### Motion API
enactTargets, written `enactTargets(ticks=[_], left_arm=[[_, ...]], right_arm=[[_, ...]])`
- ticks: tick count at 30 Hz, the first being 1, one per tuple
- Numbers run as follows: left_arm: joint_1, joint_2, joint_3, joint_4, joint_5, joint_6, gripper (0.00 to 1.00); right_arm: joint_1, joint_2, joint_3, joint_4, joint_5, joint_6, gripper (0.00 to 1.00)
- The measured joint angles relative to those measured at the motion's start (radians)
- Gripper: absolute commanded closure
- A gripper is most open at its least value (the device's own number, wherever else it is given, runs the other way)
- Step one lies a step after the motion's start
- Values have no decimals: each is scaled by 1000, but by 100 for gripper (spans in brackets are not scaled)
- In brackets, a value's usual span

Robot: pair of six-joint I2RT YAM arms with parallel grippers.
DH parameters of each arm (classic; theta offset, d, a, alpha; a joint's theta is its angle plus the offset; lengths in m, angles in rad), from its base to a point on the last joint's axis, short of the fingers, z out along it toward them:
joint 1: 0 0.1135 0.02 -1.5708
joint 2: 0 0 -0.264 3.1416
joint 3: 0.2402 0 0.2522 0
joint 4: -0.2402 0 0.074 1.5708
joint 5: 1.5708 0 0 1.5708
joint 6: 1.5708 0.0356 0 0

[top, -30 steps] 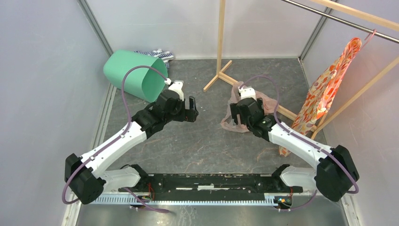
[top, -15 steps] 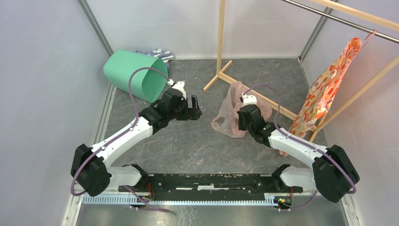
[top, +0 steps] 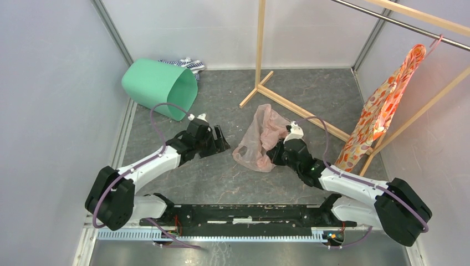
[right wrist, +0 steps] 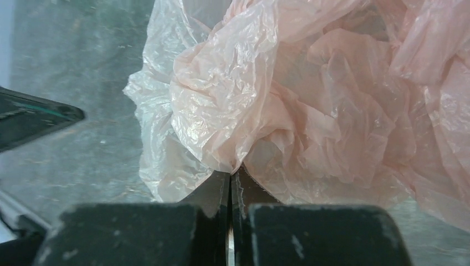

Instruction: Put the trash bags into the trash bin

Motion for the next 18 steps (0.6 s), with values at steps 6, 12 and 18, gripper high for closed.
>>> enactTargets(ticks=[6, 12, 18], left_arm=[[0, 0, -59, 74, 11, -90, 23], [1, 26, -66, 129, 0, -122, 35], [-1, 66, -74, 147, -18, -123, 41]], right_arm=[[64, 9, -49, 126, 26, 158, 100], [97, 18, -81, 188, 56, 247, 100], [112, 19, -87, 202, 89, 278, 100]])
